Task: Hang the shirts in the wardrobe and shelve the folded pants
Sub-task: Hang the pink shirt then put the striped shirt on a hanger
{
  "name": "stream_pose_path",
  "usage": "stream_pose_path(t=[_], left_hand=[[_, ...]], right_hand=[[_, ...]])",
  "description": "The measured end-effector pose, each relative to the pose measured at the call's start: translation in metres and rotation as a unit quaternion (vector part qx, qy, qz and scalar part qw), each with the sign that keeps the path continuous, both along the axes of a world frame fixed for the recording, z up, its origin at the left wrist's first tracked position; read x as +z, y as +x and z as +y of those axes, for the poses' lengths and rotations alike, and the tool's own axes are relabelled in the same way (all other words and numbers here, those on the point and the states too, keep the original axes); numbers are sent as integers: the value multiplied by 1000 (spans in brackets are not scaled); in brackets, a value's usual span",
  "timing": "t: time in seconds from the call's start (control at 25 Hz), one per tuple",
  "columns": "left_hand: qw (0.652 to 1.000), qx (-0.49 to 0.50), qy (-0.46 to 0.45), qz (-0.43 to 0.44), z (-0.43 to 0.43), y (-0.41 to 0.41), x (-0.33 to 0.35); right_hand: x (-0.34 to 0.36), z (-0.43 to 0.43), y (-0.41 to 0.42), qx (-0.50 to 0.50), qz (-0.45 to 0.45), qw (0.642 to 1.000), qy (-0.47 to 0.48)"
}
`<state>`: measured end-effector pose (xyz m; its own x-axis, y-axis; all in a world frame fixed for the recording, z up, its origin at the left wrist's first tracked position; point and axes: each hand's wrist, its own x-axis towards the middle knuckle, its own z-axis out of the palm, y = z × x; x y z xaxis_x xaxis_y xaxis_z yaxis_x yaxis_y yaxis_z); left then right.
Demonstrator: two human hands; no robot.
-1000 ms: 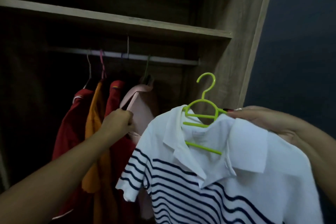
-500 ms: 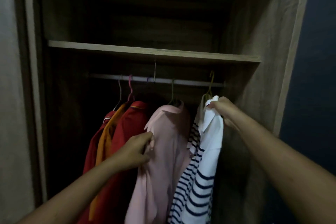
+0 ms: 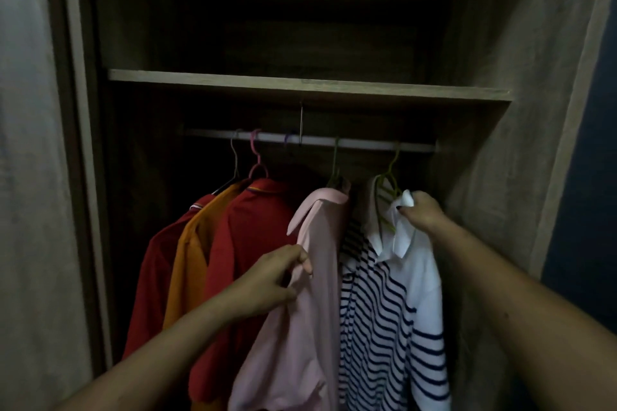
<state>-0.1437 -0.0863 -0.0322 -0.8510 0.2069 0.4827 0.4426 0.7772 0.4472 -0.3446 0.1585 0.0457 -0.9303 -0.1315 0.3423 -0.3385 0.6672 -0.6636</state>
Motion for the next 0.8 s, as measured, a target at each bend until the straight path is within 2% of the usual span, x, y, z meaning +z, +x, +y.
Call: stream_pose_path(t=[0.08,0.2,0.28,0.32,0.44,0.56,0.68,0.8], left_hand=[[1000,10,17,4,6,0,-9],[997,1,73,-4,16,1,-23],[995,3,103,-10,21,5,-28],[992,12,121,-21,23,10,-32],[980,50,181,-60,22,30,-50],[959,118,242,-85,10,70,-80],[911,240,320,-95,-19,147,-129],[839,355,399,-110,-48,238,-179]], right_hand=[[-6,-1,10,-36,58,996,62],[-17,-6,40,-101,259,948,155],[-25,-15,62,-24,366,921,132],[-30,-23,73,39,387,916,98],[-52,-55,111,218,361,907,-13],[-91,-92,151,343,339,874,-63],[-156,-147,200,483,249,839,-35],[-218,-196,257,575,179,798,2]])
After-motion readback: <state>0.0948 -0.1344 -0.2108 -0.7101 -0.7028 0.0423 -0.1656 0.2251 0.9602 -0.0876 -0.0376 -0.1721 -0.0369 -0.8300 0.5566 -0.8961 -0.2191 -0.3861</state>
